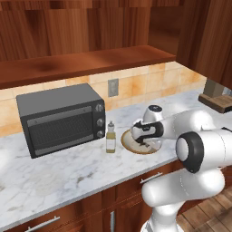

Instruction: Retrieve the bottle and the shaker from the cabinet and place them next to the mixing bowl on the counter. Then add garlic from the fridge to the mixing bowl.

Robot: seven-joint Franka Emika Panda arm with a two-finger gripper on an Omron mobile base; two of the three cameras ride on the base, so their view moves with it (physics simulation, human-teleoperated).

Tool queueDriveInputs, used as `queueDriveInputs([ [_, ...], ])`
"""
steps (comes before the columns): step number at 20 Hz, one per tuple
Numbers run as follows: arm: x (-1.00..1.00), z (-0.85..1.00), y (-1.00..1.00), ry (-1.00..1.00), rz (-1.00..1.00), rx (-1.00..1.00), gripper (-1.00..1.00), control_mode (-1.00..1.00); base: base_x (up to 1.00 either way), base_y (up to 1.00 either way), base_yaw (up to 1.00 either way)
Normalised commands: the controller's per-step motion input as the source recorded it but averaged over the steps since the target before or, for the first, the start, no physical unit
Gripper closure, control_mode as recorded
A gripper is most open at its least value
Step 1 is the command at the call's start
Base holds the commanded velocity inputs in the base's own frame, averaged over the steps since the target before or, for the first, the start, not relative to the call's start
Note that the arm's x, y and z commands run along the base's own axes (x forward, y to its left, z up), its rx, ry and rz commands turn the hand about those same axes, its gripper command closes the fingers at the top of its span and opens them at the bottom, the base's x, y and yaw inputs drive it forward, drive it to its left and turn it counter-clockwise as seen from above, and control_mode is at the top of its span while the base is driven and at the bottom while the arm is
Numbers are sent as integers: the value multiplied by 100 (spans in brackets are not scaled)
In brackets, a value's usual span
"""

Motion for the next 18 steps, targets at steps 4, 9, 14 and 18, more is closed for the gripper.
queueDriveInputs([
  [4,28,0,2,0,0,0,100,-100,0,0,0],
  [9,29,0,13,2,0,0,-100,-100,0,0,0],
  [14,11,-9,4,1,0,0,-100,-100,0,0,0],
  [18,-17,3,0,-2,0,0,-100,-100,0,0,0],
])
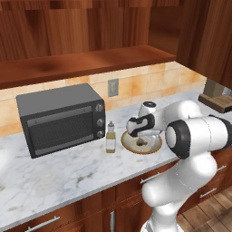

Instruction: Retrieve the bottle and the shaker from the cabinet and place them next to the mixing bowl on the counter. Then add garlic from the fridge to the mixing bowl.

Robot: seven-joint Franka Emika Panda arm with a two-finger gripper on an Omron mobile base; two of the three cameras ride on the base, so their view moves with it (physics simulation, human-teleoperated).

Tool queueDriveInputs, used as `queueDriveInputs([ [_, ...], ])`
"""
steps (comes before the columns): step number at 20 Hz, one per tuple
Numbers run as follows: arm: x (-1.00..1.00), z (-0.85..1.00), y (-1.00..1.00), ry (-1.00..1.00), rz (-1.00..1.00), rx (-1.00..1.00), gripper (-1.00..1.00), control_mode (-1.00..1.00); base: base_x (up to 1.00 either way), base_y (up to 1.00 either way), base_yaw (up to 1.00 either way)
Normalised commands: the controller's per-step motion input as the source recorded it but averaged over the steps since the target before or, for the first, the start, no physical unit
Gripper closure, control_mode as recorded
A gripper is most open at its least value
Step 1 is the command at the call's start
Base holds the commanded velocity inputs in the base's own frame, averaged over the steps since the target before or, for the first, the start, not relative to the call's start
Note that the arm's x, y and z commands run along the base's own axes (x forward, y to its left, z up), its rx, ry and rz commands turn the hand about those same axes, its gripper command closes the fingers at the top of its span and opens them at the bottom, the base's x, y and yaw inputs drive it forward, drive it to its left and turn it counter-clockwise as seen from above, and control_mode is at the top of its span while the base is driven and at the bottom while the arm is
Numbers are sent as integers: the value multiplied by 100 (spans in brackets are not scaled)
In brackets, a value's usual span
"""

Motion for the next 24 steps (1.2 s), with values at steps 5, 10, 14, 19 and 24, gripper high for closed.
queueDriveInputs([
  [5,-66,59,-1,-28,-1,0,-100,-100,0,0,0],
  [10,-93,99,0,-33,-1,-7,-100,-100,0,0,0],
  [14,-100,100,1,-5,-4,-24,-100,-100,0,0,0],
  [19,-100,100,13,2,-3,-34,-100,-100,0,0,0],
  [24,-96,100,7,10,6,-19,-100,-100,0,0,0],
])
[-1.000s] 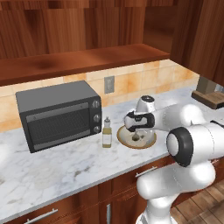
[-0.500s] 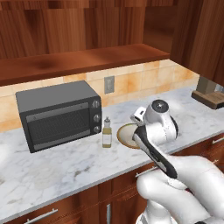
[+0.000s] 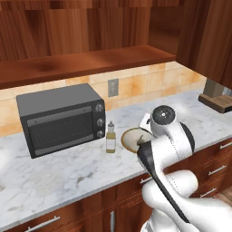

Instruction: Retrieve the bottle and the shaker from the cabinet and place them next to the mixing bowl on the counter. Then add garlic from the fridge to the mixing bowl.

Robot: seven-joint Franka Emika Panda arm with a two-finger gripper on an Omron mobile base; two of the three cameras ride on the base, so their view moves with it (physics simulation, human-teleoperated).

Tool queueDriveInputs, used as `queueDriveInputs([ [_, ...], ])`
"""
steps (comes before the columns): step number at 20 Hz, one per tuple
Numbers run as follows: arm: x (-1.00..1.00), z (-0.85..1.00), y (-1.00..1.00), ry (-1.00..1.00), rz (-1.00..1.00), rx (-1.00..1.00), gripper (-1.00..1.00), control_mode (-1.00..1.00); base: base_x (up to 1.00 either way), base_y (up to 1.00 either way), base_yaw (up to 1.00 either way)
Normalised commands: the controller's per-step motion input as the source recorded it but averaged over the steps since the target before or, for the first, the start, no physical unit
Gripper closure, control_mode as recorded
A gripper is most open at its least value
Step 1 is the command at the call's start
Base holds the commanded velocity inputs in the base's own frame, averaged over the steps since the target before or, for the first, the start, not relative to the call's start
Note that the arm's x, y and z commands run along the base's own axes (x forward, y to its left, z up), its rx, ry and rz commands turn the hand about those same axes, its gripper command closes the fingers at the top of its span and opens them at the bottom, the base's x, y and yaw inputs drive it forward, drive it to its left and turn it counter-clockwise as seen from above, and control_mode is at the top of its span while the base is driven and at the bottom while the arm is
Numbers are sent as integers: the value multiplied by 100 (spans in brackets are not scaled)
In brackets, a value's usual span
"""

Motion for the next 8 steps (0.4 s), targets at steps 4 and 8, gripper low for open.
queueDriveInputs([
  [4,-93,98,0,20,13,-5,-100,-100,0,0,0],
  [8,-98,51,-4,7,23,0,-100,-100,0,0,0],
])
